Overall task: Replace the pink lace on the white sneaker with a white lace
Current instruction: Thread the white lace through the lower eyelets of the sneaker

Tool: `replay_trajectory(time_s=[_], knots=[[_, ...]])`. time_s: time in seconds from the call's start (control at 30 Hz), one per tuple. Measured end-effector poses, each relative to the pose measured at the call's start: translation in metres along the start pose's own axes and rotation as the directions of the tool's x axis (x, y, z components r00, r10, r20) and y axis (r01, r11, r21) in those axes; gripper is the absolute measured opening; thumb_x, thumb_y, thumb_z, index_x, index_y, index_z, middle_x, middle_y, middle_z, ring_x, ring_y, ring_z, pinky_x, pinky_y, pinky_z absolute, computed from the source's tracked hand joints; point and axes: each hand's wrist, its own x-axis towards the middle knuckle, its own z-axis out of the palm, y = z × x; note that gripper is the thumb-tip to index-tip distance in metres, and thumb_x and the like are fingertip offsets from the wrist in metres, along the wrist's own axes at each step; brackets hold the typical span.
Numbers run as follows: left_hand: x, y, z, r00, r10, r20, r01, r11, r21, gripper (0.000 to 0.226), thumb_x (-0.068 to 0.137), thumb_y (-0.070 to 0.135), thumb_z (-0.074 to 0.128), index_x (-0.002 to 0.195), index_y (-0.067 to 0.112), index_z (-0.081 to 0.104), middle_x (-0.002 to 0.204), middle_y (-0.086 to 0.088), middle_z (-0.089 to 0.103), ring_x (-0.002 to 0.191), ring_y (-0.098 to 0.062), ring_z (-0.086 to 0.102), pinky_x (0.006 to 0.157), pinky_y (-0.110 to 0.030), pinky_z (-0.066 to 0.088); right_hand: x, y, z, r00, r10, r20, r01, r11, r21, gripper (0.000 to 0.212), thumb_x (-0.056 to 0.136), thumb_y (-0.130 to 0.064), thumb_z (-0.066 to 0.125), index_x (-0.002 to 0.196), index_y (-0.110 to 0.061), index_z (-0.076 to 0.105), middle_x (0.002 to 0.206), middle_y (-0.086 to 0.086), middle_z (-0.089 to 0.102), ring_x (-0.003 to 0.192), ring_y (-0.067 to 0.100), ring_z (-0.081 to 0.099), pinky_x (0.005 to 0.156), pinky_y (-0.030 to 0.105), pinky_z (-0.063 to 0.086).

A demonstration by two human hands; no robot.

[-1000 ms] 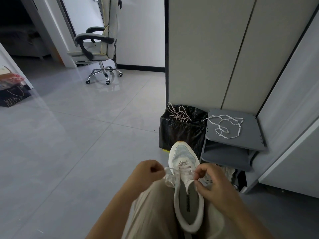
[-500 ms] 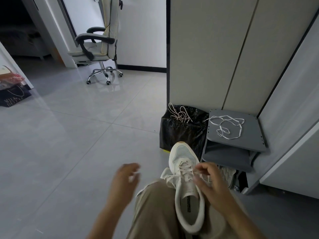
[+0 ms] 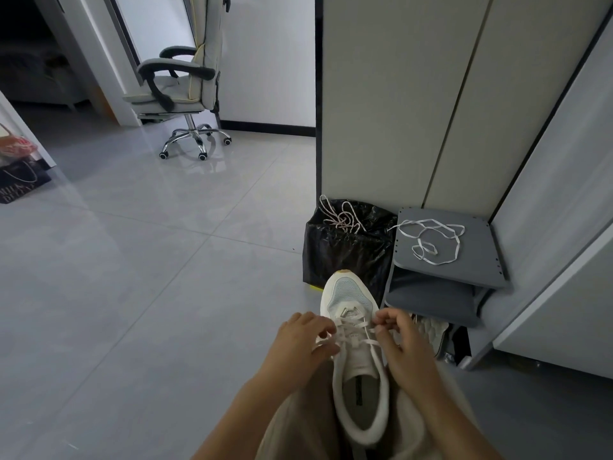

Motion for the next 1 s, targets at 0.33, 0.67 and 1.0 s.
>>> replay_trajectory(time_s=[0.33,0.67,1.0], knots=[[-0.016,-0.034,-0.028,0.965,-0.203,-0.164,0.127,0.913,-0.387,0.012,0.078,0.013,0.057,0.068,0.009,0.053,0.066,0.01,0.056,0.06,-0.002,0.048,0.057,-0.011,0.036,-0.003,-0.002,-0.008,0.994,0.107,-0.028,-0.101,0.983,0.15,0.011,0.092,-0.016,0.053,0.091,-0.026,0.058,0.089,-0.006,0.064,0.082,0.0,0.059,0.074,0.018,0.043],[-0.058,-0.098,-0.047,0.748,-0.285,0.6,0.353,0.936,0.004,0.027,0.07,0.026,0.061,0.055,0.048,0.056,0.07,0.011,0.054,0.064,-0.001,0.048,0.076,-0.028,0.047,-0.002,-0.004,-0.007,0.997,0.073,0.034,-0.077,0.989,0.124,0.004,0.091,-0.025,0.056,0.091,-0.023,0.06,0.084,-0.013,0.064,0.081,0.004,0.061,0.075,0.022,0.049],[-0.014,-0.019,-0.026,1.0,-0.022,0.01,0.024,0.98,-0.195,0.018,0.08,0.03,0.062,0.096,0.033,0.055,0.091,0.021,0.052,0.085,-0.001,0.054,0.075,-0.008,0.038,0.0,-0.007,-0.01,0.987,0.028,0.159,-0.024,0.999,-0.029,0.022,0.082,-0.008,0.066,0.087,-0.029,0.062,0.086,-0.009,0.06,0.082,0.004,0.056,0.073,0.011,0.043]])
